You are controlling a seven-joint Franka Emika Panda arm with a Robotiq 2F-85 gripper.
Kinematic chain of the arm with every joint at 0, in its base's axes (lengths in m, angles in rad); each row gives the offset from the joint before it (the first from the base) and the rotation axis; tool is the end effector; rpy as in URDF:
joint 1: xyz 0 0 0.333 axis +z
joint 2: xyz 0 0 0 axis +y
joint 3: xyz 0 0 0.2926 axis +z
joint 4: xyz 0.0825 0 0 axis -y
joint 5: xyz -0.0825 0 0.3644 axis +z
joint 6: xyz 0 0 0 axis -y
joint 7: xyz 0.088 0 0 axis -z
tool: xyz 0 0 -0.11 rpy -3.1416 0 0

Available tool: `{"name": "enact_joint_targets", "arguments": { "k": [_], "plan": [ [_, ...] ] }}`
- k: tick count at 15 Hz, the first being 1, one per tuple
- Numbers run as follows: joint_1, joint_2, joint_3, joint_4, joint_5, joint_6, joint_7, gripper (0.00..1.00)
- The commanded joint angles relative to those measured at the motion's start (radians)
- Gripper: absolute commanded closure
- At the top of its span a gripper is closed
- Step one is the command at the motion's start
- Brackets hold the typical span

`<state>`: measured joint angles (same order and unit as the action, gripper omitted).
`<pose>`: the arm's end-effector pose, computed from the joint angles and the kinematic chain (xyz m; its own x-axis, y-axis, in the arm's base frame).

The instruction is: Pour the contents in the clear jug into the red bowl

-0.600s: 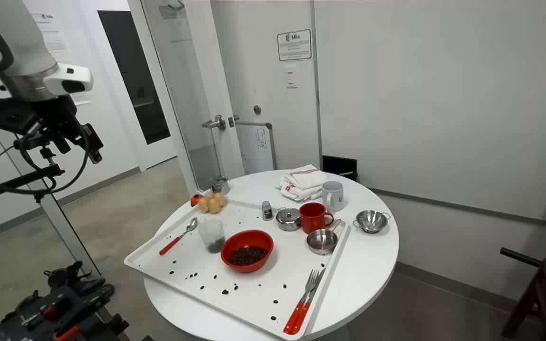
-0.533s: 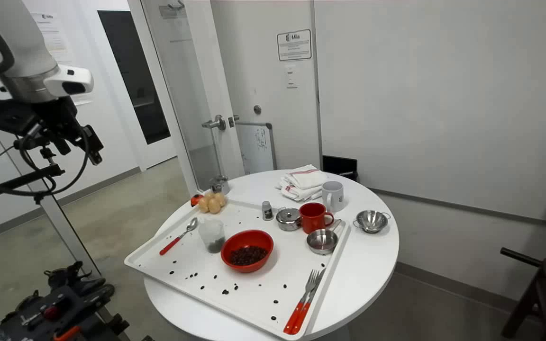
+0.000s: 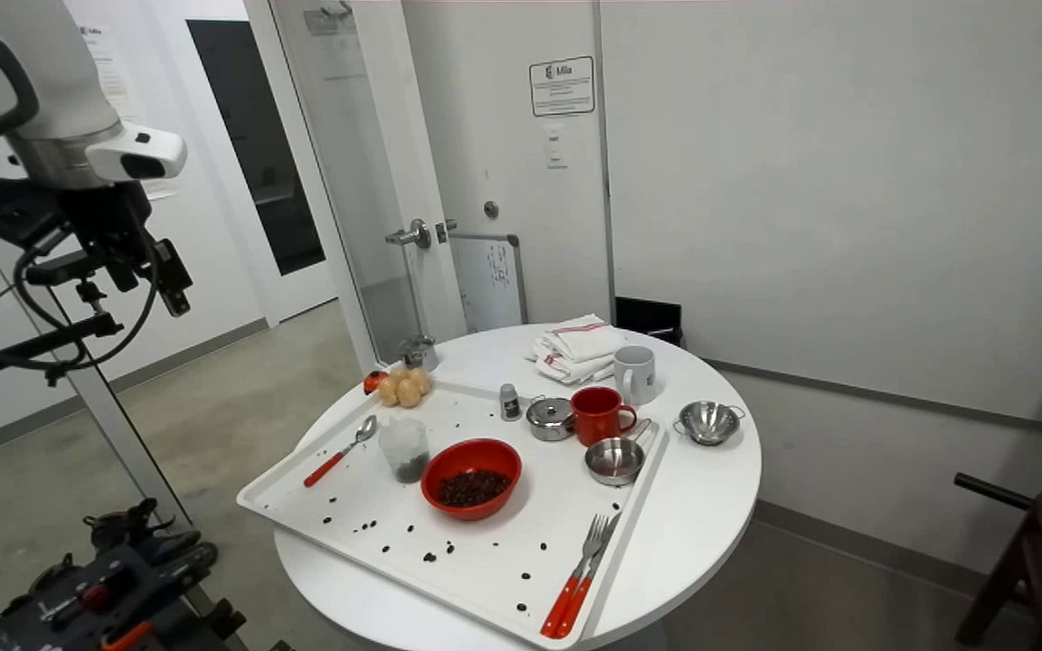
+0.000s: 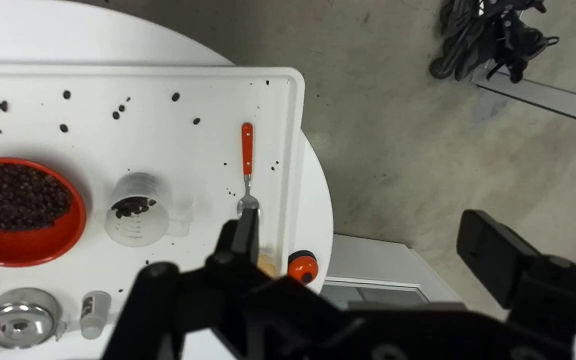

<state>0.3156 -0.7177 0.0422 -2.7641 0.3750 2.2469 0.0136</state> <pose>0.3156 0.1290 0.4253 0.9814 0.1028 0.1623 0.1486 -0.9417 -0.3018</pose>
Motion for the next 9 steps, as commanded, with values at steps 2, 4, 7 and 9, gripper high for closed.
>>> {"name": "enact_joint_targets", "arguments": {
  "k": [2, 4, 7, 9],
  "plan": [
    [-0.084, 0.161, 0.071, 0.101, 0.022, 0.002, 0.199, 0.0],
    [-0.112, 0.239, 0.116, 0.134, 0.022, 0.041, 0.307, 0.0],
    [-0.15, 0.357, 0.197, 0.177, 0.005, 0.14, 0.495, 0.0],
    [-0.179, 0.447, 0.259, 0.198, -0.031, 0.26, 0.636, 0.0]
  ]
}}
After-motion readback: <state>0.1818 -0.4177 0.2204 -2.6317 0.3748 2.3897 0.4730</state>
